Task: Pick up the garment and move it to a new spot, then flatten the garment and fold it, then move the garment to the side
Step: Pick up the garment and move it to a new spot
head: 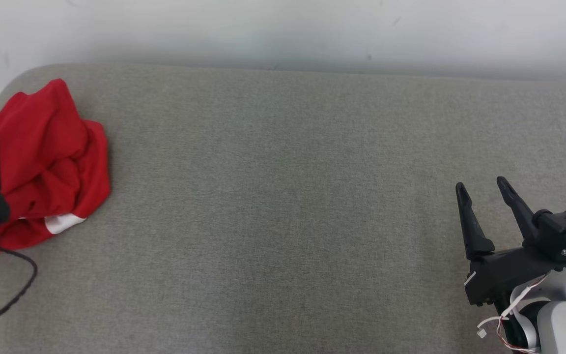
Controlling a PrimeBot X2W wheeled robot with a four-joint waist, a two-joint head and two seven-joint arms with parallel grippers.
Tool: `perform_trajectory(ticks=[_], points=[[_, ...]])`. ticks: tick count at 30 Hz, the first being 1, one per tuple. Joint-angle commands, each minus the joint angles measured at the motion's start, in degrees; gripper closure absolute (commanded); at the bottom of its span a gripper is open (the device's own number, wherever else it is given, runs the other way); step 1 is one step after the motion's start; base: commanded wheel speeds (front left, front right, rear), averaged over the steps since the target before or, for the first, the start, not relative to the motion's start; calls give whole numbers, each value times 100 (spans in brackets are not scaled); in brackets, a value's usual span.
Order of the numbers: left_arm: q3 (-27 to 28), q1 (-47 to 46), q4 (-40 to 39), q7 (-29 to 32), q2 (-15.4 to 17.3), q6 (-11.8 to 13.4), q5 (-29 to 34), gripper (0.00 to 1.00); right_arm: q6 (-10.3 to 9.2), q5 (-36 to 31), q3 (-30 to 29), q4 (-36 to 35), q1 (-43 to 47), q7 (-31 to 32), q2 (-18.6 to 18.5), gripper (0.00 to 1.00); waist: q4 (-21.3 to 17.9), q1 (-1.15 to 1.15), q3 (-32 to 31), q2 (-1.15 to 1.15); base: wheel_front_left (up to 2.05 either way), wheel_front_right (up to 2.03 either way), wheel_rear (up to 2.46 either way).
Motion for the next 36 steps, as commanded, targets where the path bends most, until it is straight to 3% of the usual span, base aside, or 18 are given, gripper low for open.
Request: perform_trajectory(ticks=[1,10,18,29,35,36], points=[[8,-140,123,22,50,-36,-20,0,-2,16,0,-8,-100,-37,-13,0,-156,-1,148,-1,0,0,0],[-23,-586,966,265,214,-142,-127,0,-2,63,6,59,-218,-88,-19,0,-479,-1,345,-1,0,0,0],[-38,-821,1441,508,391,-60,-135,0,-2,114,43,82,-310,-86,-75,0,-704,-1,457,-1,0,0,0],[-113,-1128,2047,1288,376,305,-186,0,-2,172,61,42,-431,-52,-139,0,-847,-1,536,-1,0,0,0],[-196,-1137,2132,1444,281,368,-191,0,-2,146,121,21,-424,-40,-130,0,-844,-1,547,-1,0,0,0],[-189,-1140,2117,1384,271,401,-195,27,-2,143,127,25,-413,-37,-128,0,-838,-1,544,-1,0,0,0]])
